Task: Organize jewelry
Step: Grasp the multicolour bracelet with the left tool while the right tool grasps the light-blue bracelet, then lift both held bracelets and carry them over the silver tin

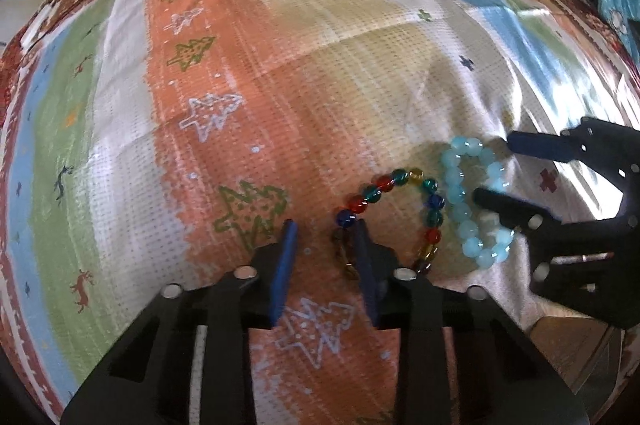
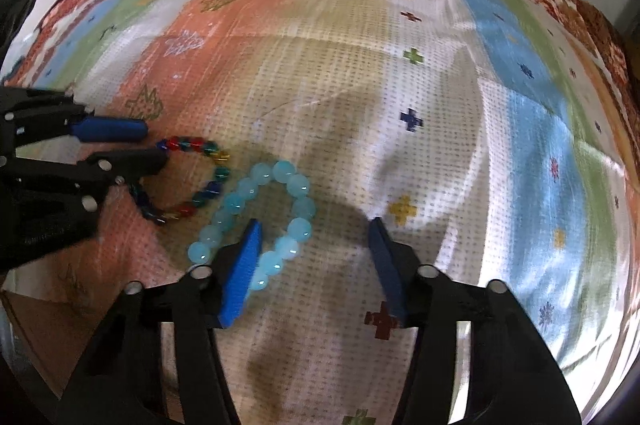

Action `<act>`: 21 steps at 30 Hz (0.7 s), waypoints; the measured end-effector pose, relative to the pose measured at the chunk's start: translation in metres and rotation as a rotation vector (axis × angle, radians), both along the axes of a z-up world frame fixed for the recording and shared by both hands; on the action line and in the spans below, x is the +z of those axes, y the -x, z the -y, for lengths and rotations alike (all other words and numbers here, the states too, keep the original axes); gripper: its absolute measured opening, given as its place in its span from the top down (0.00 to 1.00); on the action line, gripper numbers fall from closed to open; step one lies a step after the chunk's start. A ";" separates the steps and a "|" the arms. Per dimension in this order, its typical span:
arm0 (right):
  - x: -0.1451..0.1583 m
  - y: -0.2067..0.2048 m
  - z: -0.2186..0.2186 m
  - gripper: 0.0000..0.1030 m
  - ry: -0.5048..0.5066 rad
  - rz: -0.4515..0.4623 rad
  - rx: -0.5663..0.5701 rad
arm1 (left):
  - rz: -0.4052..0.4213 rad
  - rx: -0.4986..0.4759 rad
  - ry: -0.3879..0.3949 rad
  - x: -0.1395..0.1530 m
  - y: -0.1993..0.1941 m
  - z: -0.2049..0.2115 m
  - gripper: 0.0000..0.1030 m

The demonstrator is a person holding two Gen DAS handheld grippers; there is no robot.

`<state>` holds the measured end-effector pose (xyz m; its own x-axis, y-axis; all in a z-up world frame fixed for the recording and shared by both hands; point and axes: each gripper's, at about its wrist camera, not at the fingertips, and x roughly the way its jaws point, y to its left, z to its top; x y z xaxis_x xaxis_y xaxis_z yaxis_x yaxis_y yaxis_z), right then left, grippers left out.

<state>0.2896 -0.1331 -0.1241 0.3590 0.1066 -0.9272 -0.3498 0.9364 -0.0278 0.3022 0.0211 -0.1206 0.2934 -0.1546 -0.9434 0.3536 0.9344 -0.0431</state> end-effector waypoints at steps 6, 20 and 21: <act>0.000 -0.001 0.005 0.88 -0.003 -0.014 0.000 | 0.000 0.019 -0.026 0.000 0.002 -0.005 0.91; 0.029 0.020 -0.003 0.88 -0.053 0.013 0.048 | 0.037 0.055 -0.037 0.031 0.033 -0.011 0.91; 0.030 0.022 -0.002 0.88 -0.051 0.014 0.050 | 0.042 0.050 -0.045 0.031 0.036 -0.010 0.91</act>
